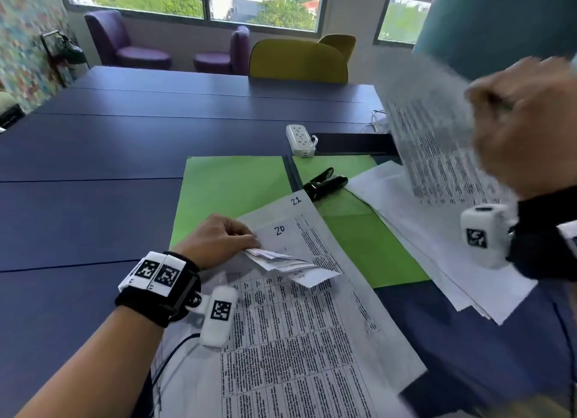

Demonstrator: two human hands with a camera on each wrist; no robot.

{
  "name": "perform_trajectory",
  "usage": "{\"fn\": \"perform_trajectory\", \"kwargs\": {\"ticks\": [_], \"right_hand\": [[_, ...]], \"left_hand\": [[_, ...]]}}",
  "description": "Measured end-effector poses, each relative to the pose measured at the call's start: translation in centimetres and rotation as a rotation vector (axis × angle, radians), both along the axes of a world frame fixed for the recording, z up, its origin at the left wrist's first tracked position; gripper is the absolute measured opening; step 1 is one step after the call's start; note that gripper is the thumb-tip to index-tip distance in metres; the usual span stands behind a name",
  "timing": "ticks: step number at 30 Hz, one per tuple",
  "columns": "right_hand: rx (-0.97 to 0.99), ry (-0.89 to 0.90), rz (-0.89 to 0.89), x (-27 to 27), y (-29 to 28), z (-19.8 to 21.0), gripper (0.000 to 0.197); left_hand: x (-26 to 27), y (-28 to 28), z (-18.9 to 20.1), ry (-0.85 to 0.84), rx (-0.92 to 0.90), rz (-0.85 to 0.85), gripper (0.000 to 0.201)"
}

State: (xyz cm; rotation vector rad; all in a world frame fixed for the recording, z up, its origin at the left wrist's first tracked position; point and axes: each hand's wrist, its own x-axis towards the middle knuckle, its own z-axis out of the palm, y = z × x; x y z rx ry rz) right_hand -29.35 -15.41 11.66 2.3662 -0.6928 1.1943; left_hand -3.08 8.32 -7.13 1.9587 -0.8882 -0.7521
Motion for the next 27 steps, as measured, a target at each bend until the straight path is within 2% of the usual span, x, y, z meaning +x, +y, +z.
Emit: {"fn": "perform_trajectory", "kwargs": {"ticks": [1, 5, 11, 13, 15, 16, 18, 20, 21, 23, 25, 27], "right_hand": [[-0.009, 0.12, -0.093, 0.6, 0.8, -1.2, 0.027], [0.134, 0.596, -0.206, 4.1, 1.2, -8.2, 0.008], [0.473, 0.905, -0.351, 5.7, -1.0, -13.3, 0.017], [0.648, 0.932, -0.363, 5.8, -2.3, -13.7, 0.038], [0.76, 0.884, -0.301, 5.6, -2.8, -13.5, 0.046], [0.804, 0.825, -0.238, 5.5, -2.7, -13.3, 0.043], [0.969, 0.645, 0.017, 5.2, -1.4, -13.0, 0.035], [1.253, 0.459, 0.358, 4.7, 1.2, -12.5, 0.037], [1.401, 0.416, 0.508, 4.4, 2.5, -12.3, 0.041], [1.571, 0.441, 0.676, 4.0, 4.3, -12.7, 0.053], [1.614, 0.436, 0.729, 4.2, 5.1, -14.0, 0.055], [1.637, 0.291, 0.724, 4.8, 5.9, -15.5, 0.053]], "left_hand": [[0.0, 0.0, -0.1, 0.002, -0.003, -0.001, 0.012], [0.1, 0.0, -0.3, 0.008, -0.005, 0.009, 0.017], [0.1, 0.0, -0.3, 0.015, 0.005, 0.018, 0.014], [0.1, 0.1, -0.4, 0.018, -0.001, 0.009, 0.014], [-0.1, 0.0, -0.4, 0.042, -0.042, 0.014, 0.015], [-0.4, 0.0, -0.5, 0.083, -0.086, 0.03, 0.027], [-0.8, 0.1, -0.7, 0.182, -0.172, 0.067, 0.072], [-1.0, -0.1, -0.8, 0.246, -0.222, 0.05, 0.089], [-1.1, -0.2, -0.8, 0.257, -0.228, 0.026, 0.084], [-1.6, -0.1, -0.3, 0.227, -0.199, 0.017, 0.057], [-1.7, -0.1, -0.3, 0.153, -0.172, 0.029, 0.044], [-1.7, -0.1, -0.5, 0.071, -0.155, 0.038, 0.041]]}}
